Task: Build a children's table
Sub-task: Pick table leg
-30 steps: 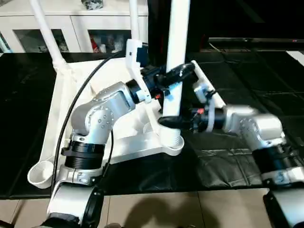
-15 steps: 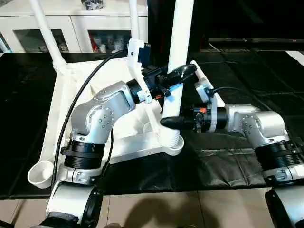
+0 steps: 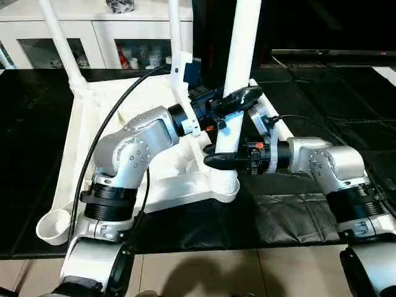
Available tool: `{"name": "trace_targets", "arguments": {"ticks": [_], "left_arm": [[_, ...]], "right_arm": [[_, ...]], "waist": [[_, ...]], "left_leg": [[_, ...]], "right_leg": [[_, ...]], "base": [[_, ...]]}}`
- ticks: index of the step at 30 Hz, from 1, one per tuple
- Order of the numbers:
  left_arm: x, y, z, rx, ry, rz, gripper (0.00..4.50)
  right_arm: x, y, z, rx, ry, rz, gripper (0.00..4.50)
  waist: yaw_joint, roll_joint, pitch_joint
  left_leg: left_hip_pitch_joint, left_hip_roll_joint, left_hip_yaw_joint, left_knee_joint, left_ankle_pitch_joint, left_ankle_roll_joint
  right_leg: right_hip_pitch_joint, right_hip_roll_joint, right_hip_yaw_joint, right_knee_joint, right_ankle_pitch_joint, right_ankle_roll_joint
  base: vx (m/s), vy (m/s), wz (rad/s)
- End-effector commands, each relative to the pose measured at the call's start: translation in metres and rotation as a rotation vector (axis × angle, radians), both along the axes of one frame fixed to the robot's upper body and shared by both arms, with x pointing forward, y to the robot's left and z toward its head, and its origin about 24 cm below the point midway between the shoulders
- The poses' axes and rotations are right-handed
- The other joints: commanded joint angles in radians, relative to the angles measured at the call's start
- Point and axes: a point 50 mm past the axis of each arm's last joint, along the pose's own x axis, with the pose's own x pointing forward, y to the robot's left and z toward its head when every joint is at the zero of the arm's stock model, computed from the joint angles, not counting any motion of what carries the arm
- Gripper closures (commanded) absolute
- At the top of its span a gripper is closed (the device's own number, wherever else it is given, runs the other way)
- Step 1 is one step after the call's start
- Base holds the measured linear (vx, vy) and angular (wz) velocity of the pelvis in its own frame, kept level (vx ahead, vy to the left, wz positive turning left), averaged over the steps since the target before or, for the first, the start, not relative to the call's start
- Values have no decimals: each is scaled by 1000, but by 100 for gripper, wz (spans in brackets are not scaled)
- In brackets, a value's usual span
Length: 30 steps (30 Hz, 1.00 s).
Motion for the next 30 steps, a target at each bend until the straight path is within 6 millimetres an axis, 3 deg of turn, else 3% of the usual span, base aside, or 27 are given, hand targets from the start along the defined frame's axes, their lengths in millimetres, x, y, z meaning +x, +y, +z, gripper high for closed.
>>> {"name": "trace_targets", "arguments": {"ticks": [1, 2, 7, 8, 15, 24, 30], "left_arm": [[-4, -4, 11, -2, -45, -40, 268], [-4, -4, 11, -1, -46, -39, 268], [-3, -3, 11, 3, -51, -40, 268], [-3, -3, 11, 3, -51, -39, 268], [-3, -3, 12, 2, -54, -37, 268], [-2, -2, 12, 3, -55, -39, 268], [-3, -3, 13, 2, -57, -50, 268]], "right_arm": [[1, -3, -1, -10, 3, -21, 225], [1, -4, -1, -11, 2, -20, 242], [2, -4, 0, -9, -34, -35, 245], [3, -4, 1, 0, -25, -39, 195], [3, -8, 3, 9, 4, -43, 138], [0, -9, 0, 0, 36, -34, 138], [0, -9, 0, 6, 39, -34, 195]], "waist": [[2, -10, -85], [2, -11, -85], [2, -10, -85], [2, -10, -85], [2, -9, -85], [2, -8, -85], [3, -7, -85]], "left_leg": [[0, -17, 17, -55, -102, 52], [0, -17, 17, -54, -102, 53], [0, -17, 17, -55, -110, 48], [0, -17, 17, -55, -109, 48], [0, -17, 17, -54, -103, 53], [1, -17, 17, -54, -108, 49], [0, -17, 17, -54, -111, 48]], "right_leg": [[83, -17, 22, -57, -136, -233], [83, -17, 22, -57, -133, -234], [84, -18, 22, -58, -152, -228], [84, -18, 22, -58, -149, -228], [83, -17, 22, -55, -127, -239], [84, -17, 22, -57, -132, -237], [84, -17, 21, -56, -131, -239]], "base": [[0, 0, 0], [0, 0, 0], [0, 0, 0], [0, 0, 0], [0, 0, 0], [0, 0, 0], [0, 0, 0]]}}
